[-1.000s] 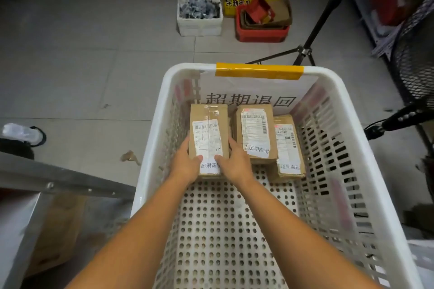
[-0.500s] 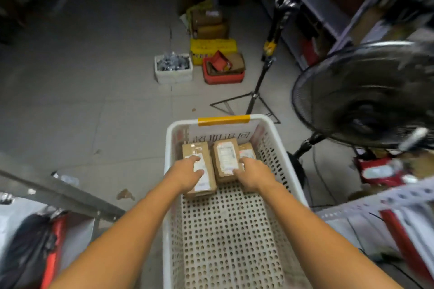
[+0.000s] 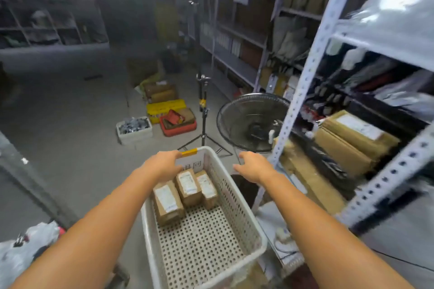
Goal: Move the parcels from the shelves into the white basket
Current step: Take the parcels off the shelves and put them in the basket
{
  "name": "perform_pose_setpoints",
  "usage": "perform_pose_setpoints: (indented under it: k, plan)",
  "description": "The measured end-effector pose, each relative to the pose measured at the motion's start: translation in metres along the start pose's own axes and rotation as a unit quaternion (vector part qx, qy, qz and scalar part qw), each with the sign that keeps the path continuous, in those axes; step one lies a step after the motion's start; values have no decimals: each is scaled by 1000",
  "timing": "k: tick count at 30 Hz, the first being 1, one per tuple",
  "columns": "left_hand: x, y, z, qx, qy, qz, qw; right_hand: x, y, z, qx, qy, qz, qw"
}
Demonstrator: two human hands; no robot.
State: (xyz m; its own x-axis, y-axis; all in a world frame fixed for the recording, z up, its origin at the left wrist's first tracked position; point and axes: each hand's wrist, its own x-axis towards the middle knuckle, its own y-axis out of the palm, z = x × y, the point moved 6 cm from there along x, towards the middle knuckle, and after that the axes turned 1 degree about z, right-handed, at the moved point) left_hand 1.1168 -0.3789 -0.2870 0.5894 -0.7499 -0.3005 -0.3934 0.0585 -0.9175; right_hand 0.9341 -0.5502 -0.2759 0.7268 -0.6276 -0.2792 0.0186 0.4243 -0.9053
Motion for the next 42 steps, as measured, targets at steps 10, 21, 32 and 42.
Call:
perform_pose_setpoints:
  k: [10,21,32,42]
  plan:
    - [-116,-3,-202,29,97,-36,994,-219,-81,-161,42,55,-82,994]
    - [-167,43,-567,41,414,17,909,-441,-167,-423,68,345,-201,914]
    - [-275,134,-834,94,674,93,726,-680,-161,-478,95,629,-306,708]
    - [-519,187,-889,89,830,116,538,-883,-108,-384,108,766,-361,521]
